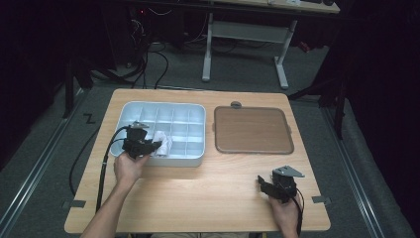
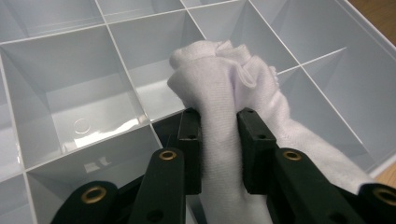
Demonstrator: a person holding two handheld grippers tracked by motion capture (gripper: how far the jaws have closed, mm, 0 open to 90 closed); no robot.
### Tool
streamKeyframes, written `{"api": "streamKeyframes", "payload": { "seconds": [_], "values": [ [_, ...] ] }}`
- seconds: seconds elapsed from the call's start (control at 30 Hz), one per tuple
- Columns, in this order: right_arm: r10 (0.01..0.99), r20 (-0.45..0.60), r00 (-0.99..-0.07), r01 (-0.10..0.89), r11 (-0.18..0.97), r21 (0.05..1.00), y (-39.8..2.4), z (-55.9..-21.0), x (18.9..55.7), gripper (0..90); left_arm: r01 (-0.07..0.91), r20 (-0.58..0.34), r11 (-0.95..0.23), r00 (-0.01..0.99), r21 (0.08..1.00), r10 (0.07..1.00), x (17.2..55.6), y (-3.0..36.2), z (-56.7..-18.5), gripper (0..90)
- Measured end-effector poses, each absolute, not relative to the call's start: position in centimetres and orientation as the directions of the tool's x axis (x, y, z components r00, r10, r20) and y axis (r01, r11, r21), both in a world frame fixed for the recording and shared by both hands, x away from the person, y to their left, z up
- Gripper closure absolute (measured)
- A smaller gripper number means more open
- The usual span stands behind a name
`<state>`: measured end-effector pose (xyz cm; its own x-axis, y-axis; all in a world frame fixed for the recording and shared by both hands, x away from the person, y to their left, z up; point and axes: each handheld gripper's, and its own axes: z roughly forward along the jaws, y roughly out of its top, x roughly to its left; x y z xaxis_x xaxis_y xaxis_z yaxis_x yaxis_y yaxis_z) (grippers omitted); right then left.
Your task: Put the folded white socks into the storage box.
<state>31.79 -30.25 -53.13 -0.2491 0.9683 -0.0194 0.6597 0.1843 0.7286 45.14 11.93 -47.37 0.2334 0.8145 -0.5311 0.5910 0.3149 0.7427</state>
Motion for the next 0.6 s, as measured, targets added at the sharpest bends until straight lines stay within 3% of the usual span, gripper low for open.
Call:
{"api": "streamKeyframes", "payload": {
  "seconds": [0.6],
  "values": [
    [0.968, -0.020, -0.249, 0.659, 0.185, 0.729, -30.24, -53.13, 31.78, 37.5, 0.611, -0.474, 0.249, 0.238, 0.752, 0.848, 45.34, 11.76, -47.68, 74.6]
  ]
}}
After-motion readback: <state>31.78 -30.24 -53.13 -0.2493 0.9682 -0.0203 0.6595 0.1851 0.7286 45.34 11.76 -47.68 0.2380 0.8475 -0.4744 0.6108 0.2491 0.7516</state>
